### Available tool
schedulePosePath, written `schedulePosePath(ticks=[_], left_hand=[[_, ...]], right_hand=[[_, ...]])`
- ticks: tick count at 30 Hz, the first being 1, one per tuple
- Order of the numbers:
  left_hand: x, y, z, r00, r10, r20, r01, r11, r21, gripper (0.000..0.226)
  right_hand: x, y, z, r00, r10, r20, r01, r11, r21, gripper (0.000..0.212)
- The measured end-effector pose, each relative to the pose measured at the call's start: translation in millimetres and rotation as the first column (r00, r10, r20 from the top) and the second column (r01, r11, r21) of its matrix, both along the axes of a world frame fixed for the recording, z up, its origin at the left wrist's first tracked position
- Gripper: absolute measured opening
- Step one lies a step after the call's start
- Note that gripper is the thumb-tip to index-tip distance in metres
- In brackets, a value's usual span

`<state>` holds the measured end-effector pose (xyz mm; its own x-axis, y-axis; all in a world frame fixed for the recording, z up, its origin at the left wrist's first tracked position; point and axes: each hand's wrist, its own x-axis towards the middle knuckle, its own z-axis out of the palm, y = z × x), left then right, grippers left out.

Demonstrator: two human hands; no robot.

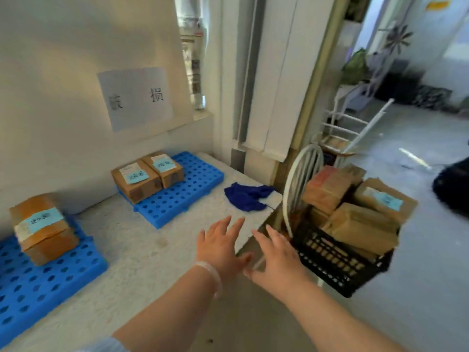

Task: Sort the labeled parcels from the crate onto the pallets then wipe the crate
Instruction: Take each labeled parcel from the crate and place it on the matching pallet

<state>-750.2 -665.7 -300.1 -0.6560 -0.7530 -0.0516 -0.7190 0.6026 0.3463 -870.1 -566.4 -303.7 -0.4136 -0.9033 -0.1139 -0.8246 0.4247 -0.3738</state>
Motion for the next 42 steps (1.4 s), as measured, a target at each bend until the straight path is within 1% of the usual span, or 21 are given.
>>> schedulePosePath(ticks=[2, 5, 8, 12, 17, 24, 27, 30, 33, 36, 38, 42], left_hand=[[-47.1, 28.8, 1.6, 0.996, -0.085, -0.027, 0.085, 0.996, 0.005, 0.084], [-103.7, 67.6, 2.0, 0.977, -0.211, -0.042, 0.212, 0.977, 0.019, 0.084], [-148.0, 86.7, -0.8, 0.96, -0.276, -0.049, 0.278, 0.96, 0.034, 0.081], [-199.9, 88.3, -10.6, 0.944, -0.325, -0.063, 0.329, 0.94, 0.085, 0.079], [-271.1, 71.5, -21.4, 0.91, -0.409, -0.063, 0.414, 0.906, 0.092, 0.077], [-381.5, 11.6, -17.6, 0.864, -0.503, -0.011, 0.5, 0.854, 0.145, 0.074], [-434.2, -12.9, -9.1, 0.853, -0.521, -0.034, 0.516, 0.833, 0.2, 0.073], [-481.2, -22.8, -9.0, 0.842, -0.536, -0.062, 0.534, 0.812, 0.234, 0.072], [-513.0, -22.9, -17.8, 0.823, -0.567, -0.021, 0.554, 0.795, 0.246, 0.071], [-542.5, -25.9, -31.4, 0.846, -0.534, 0.001, 0.511, 0.81, 0.289, 0.071], [-563.6, -26.9, -39.9, 0.865, -0.501, -0.001, 0.477, 0.823, 0.309, 0.073], [-600.8, -26.7, -55.1, 0.892, -0.45, 0.045, 0.412, 0.849, 0.332, 0.075]], right_hand=[[-41.9, 37.9, -0.4, 0.993, -0.114, -0.013, 0.113, 0.993, -0.02, 0.088], [-93.1, 88.1, -4.2, 0.95, -0.311, 0.018, 0.311, 0.95, -0.02, 0.087], [-126.9, 118.8, -12.0, 0.904, -0.424, 0.061, 0.425, 0.905, -0.007, 0.087], [-162.0, 133.7, -23.6, 0.873, -0.48, 0.085, 0.479, 0.877, 0.033, 0.087], [-223.7, 121.4, -27.3, 0.825, -0.556, 0.104, 0.552, 0.831, 0.06, 0.086], [-320.5, 75.0, -27.6, 0.707, -0.697, 0.118, 0.7, 0.714, 0.022, 0.086], [-357.1, 58.2, -25.0, 0.656, -0.743, 0.133, 0.749, 0.662, 0.005, 0.084], [-381.5, 53.4, -30.6, 0.61, -0.777, 0.154, 0.78, 0.623, 0.055, 0.084], [-407.0, 57.8, -37.5, 0.56, -0.815, 0.148, 0.81, 0.576, 0.108, 0.083], [-443.4, 60.0, -41.0, 0.482, -0.855, 0.192, 0.854, 0.507, 0.113, 0.081], [-466.6, 56.9, -47.5, 0.476, -0.849, 0.229, 0.853, 0.509, 0.114, 0.08], [-508.9, 51.4, -63.7, 0.534, -0.797, 0.284, 0.801, 0.584, 0.133, 0.085]])
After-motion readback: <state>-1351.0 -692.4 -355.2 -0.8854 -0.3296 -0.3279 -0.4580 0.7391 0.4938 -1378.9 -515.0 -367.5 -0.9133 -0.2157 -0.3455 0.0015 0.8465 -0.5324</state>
